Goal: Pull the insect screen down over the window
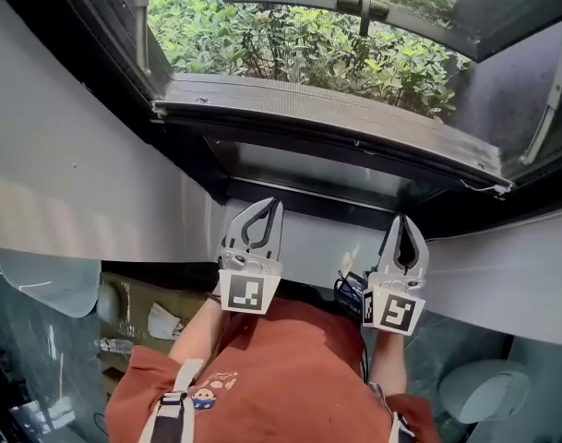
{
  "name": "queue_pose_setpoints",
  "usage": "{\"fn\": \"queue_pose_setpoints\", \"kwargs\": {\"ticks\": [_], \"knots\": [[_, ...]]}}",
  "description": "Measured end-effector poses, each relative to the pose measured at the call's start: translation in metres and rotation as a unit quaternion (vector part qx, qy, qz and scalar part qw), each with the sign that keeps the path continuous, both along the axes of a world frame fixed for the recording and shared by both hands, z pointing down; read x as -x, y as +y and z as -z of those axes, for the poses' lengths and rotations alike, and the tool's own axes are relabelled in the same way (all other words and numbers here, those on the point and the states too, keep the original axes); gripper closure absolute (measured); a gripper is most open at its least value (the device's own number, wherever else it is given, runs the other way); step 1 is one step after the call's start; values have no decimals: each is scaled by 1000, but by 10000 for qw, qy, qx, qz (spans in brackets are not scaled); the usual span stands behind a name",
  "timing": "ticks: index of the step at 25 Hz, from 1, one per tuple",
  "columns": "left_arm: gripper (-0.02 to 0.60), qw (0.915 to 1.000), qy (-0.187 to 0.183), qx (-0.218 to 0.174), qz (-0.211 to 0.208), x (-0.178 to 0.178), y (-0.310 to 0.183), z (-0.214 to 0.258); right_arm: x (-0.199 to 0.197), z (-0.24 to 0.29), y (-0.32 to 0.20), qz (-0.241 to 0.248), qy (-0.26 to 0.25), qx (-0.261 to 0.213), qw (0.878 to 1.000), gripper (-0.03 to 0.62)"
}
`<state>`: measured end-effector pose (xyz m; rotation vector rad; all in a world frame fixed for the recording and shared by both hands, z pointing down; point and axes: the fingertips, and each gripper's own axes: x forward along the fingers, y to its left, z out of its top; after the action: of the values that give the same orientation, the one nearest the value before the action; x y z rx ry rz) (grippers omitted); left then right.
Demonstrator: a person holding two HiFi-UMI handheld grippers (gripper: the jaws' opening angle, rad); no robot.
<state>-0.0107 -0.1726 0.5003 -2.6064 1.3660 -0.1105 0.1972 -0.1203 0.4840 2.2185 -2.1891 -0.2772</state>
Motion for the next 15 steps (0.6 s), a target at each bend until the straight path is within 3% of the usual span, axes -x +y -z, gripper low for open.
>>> {"fn": "queue_pose_setpoints", "kwargs": {"ticks": [15], "knots": [[577,10000,74,28,44,2,0,1,10,1,1,111,357,41,9993,585]]}}
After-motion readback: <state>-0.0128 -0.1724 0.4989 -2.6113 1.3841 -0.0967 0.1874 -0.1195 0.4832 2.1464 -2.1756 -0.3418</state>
